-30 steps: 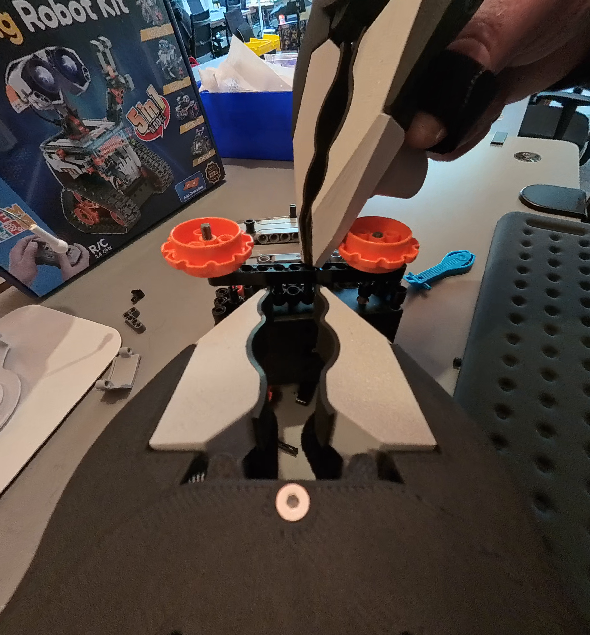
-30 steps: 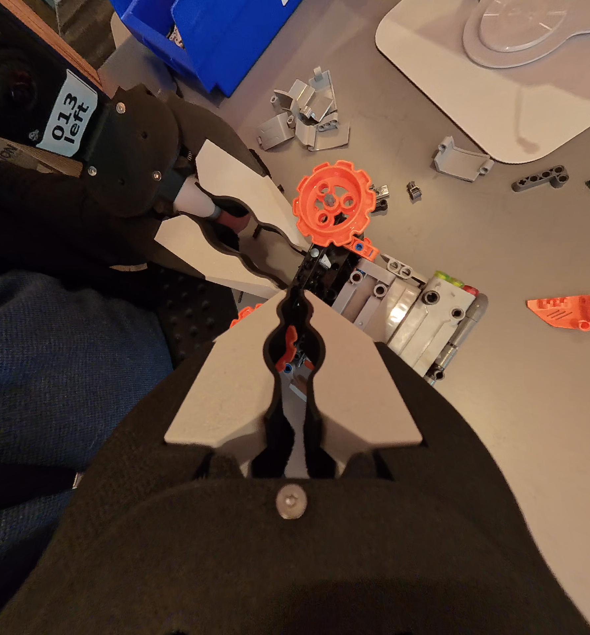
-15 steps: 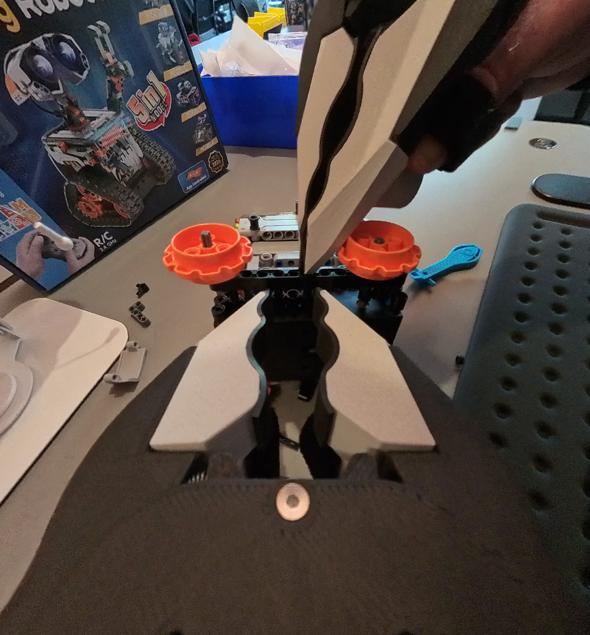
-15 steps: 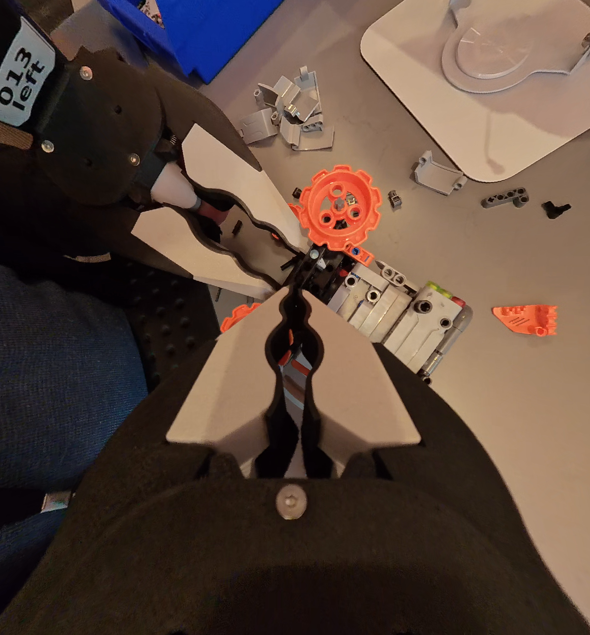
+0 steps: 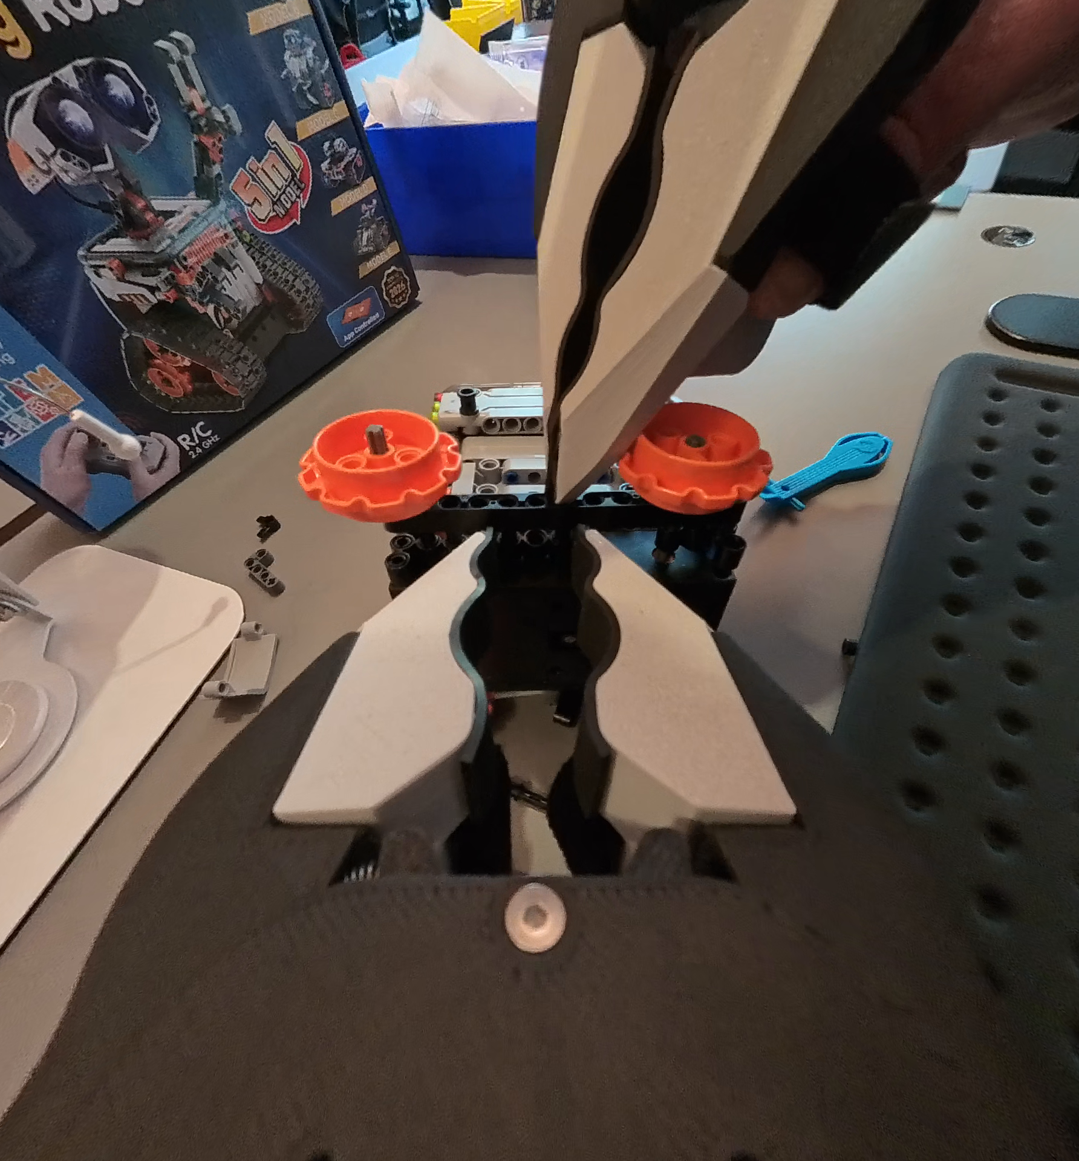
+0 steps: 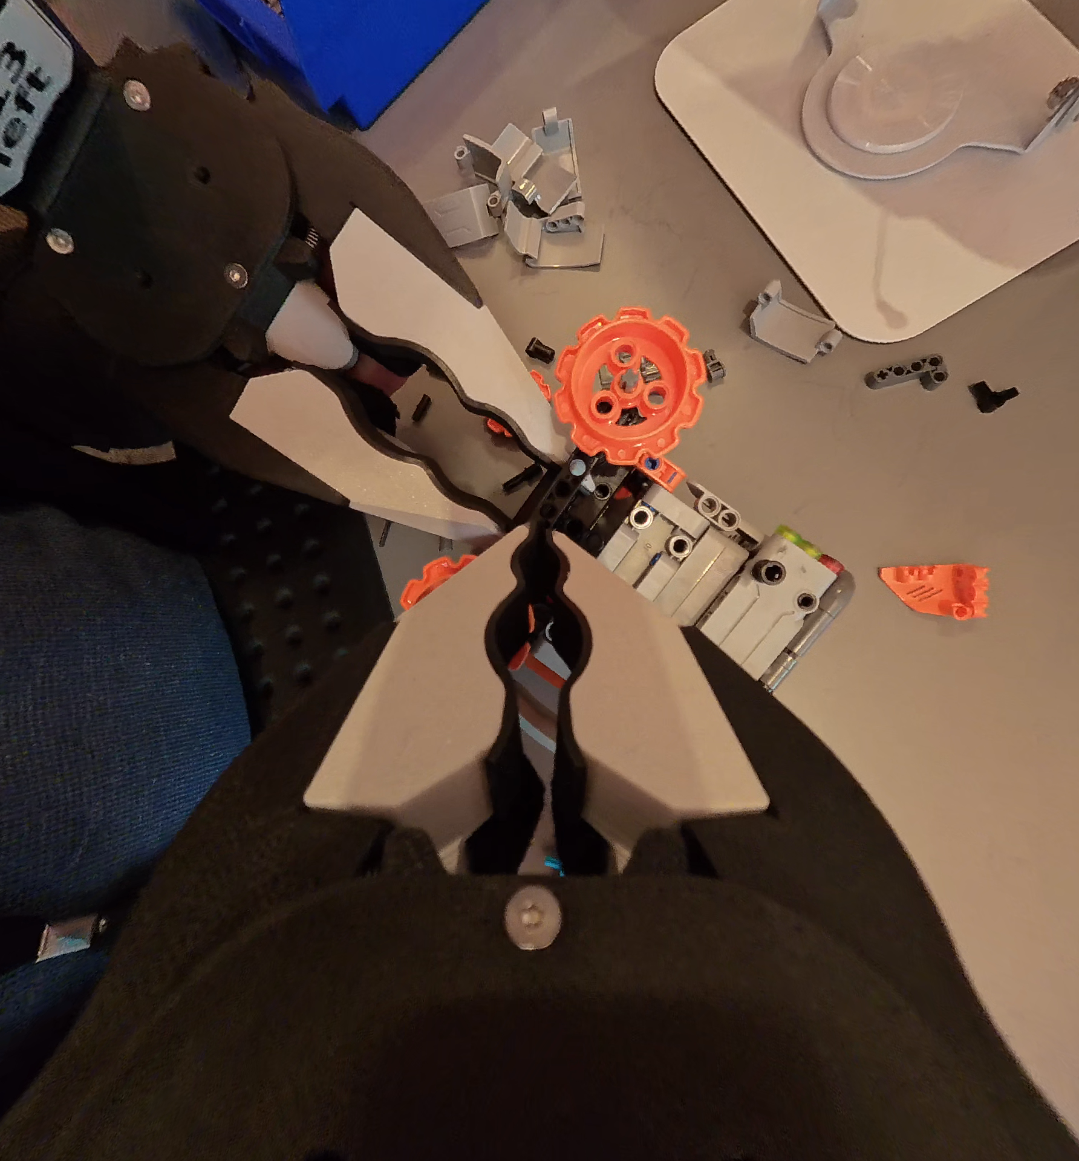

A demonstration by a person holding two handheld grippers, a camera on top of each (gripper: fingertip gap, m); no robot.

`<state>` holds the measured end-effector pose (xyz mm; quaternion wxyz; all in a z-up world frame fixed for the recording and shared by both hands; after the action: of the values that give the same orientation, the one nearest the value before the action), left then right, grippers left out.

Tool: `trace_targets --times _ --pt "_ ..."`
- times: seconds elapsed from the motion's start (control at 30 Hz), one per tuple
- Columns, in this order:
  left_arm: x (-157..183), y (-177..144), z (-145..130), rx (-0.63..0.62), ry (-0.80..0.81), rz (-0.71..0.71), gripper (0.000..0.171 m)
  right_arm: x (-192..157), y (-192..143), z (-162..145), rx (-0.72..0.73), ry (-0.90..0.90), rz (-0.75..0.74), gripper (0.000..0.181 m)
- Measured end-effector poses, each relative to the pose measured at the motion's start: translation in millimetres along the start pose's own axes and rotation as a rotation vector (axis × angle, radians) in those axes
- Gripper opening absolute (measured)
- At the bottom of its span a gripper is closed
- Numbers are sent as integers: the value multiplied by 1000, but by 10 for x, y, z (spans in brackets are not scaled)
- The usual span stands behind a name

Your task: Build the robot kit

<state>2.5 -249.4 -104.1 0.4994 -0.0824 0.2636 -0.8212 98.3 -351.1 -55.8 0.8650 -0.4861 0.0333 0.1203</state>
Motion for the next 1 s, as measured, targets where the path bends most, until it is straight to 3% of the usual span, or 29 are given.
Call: trace_targets --times 0.1,0.53,1.0 --pt "3 12 -5 7 5 -11 21 46 -32 -14 11 33 43 0" --pt "38 36 7 9 3 -10 21 5 7 59 44 -3 -39 0" --pt "16 61 44 -23 -5 -24 20 45 21 29 73 32 -22 0"
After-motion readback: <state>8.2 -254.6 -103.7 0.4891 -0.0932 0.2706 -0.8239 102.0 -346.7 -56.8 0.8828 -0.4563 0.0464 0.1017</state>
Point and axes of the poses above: each gripper's, where its closed fingertips meet, y out along the fingers, z out of its top, x = y × z across the jaws, the point moved 10 cm from there along -y, back along the fingers, and after that the axes turned 8 degrees about -x, right-handed, at the moved point
